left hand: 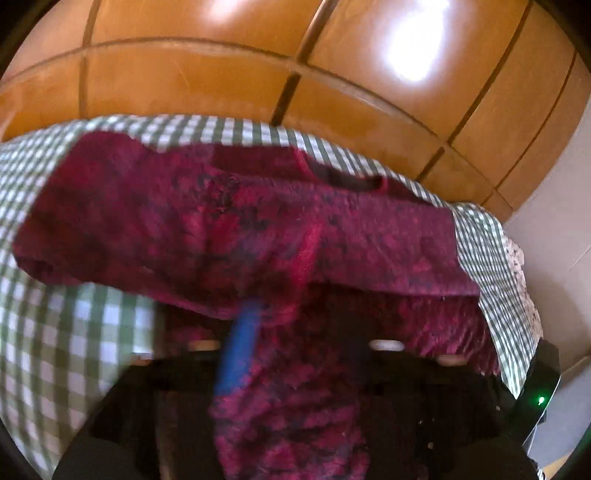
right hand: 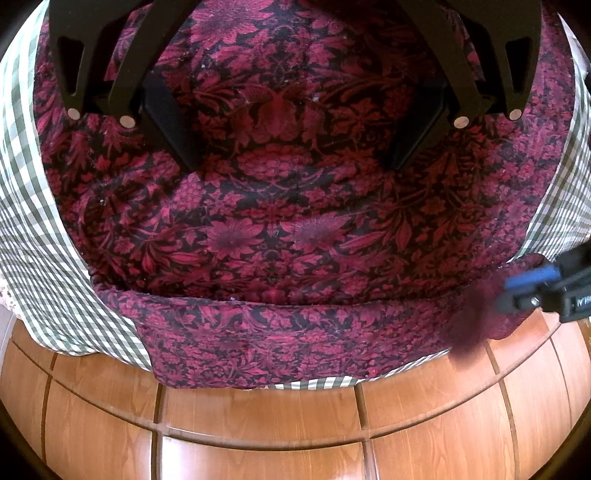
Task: Fold small clothes
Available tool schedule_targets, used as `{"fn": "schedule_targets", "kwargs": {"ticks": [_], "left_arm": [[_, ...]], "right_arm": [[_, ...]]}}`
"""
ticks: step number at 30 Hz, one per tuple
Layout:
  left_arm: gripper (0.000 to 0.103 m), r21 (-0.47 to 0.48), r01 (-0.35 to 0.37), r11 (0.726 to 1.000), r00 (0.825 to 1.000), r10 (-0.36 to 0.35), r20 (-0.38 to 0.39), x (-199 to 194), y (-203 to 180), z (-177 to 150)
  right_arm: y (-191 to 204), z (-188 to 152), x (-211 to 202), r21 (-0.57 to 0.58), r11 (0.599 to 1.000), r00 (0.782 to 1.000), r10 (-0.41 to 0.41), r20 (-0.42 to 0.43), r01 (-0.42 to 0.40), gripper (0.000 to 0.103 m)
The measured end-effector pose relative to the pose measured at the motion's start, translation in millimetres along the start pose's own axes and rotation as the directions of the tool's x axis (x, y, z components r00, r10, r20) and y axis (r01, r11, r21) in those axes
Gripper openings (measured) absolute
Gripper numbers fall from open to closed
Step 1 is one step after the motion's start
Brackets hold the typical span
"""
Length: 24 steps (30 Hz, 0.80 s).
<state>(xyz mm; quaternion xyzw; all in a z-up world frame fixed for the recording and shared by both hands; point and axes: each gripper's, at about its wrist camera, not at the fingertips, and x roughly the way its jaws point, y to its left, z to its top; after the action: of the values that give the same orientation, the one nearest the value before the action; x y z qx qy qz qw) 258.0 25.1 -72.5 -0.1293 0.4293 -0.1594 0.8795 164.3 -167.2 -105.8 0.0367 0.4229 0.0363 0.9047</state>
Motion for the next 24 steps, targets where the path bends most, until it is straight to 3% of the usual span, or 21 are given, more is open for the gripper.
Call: {"fn": "schedule_targets", "kwargs": {"ticks": [1,7,10,14,18,19,21,22,24], "left_arm": [[0.075,-0.006,0.008,1.0,1.0,-0.008,0.01,-3.0,0.0,-1.2],[0.079,0.0,0.047,0.999,0.997,-0.047,0.067,-49.6,19.9,-19.9],[0.079,-0.044,-0.029,0.999,0.994,0.034,0.102,-70.5,40.8,-31.9],[0.079,-0.197,-0.151,0.969,0.979,0.174,0.104,-82.4,87.8,-43.7],[0.079,-0.29,-0.238,0.927,0.96,0.27,0.078,-84.4,117.9,-50.6],[0.079,-0.297,-0.244,0.923,0.957,0.278,0.077,-84.9,120.8,-50.5],[0.079,-0.308,-0.257,0.916,0.954,0.291,0.072,-82.6,123.5,-48.2],[0.079,-0.309,-0.259,0.915,0.953,0.294,0.07,-80.1,123.6,-46.2],[0.079,-0.305,-0.269,0.914,0.951,0.302,0.065,-73.7,120.3,-41.9]], "right_arm": [[-0.2,0.3,0.0,0.002,1.0,1.0,0.002,-0.002,-0.002,0.101],[0.9,16.9,-5.6,0.023,0.999,0.999,0.035,-0.034,-0.034,0.101],[14.7,40.1,-16.8,0.081,0.981,0.984,0.18,-0.008,-0.178,0.095],[65.4,76.9,-1.8,0.107,0.934,0.937,0.346,-0.043,-0.34,0.082],[110.5,103.4,36.6,0.143,0.924,0.923,0.371,-0.101,-0.355,0.071],[117.7,108.5,49.6,0.173,0.918,0.915,0.381,-0.128,-0.358,0.065],[130.0,114.7,72.9,0.218,0.912,0.902,0.389,-0.185,-0.348,0.045],[134.3,117.6,75.6,0.213,0.915,0.902,0.385,-0.197,-0.344,0.026],[143.9,128.0,59.4,0.155,0.918,0.907,0.388,-0.161,-0.365,0.012]]}}
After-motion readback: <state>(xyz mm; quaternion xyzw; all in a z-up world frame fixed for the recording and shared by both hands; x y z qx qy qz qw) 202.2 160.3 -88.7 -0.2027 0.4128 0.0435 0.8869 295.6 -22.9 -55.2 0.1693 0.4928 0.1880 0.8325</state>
